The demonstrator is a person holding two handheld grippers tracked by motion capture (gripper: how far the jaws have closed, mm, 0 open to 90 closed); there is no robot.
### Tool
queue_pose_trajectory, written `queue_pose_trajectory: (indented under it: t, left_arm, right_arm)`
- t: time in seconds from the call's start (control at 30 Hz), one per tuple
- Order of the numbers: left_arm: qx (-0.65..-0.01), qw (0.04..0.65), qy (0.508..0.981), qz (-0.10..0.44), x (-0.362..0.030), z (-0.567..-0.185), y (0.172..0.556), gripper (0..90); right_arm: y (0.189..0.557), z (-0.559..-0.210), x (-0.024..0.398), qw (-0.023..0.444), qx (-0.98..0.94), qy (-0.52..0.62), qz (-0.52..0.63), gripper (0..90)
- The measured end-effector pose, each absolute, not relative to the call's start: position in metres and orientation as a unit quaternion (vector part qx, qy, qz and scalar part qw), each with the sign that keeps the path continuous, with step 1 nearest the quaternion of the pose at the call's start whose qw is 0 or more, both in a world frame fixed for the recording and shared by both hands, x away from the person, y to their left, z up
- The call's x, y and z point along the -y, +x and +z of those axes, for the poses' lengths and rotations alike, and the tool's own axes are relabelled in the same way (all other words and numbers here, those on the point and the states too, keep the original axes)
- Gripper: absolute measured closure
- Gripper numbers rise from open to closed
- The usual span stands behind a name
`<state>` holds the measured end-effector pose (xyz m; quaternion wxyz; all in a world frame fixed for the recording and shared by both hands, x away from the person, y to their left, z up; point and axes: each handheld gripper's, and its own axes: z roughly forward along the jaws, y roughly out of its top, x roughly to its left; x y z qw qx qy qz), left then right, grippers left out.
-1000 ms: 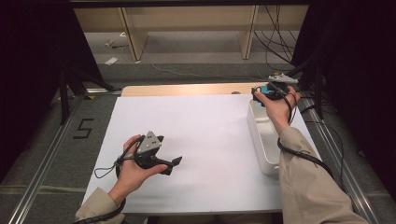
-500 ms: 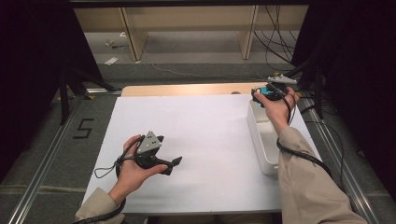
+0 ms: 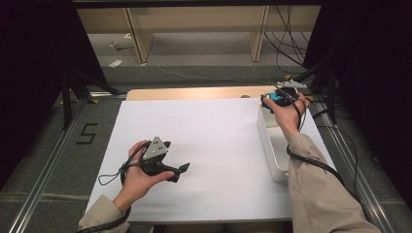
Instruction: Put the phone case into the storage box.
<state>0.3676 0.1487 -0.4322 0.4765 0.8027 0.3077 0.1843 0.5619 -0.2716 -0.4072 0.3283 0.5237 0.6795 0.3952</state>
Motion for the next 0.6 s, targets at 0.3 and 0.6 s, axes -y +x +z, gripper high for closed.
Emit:
queue_pose_trajectory:
  t: [0.3,0.6]
  left_arm:
    - [-0.307,0.476,0.803,0.185,-0.1488,-0.4323,0.3676,0.4]
    - [-0.306,0.476,0.803,0.185,-0.1486,-0.4323,0.3677,0.4]
  right_arm:
    - [0.5621,-0.413,0.2713,0.326,-0.678,0.529,0.392,18.1]
    - [0.562,-0.4138,0.2712,0.328,-0.675,0.53,0.394,18.0]
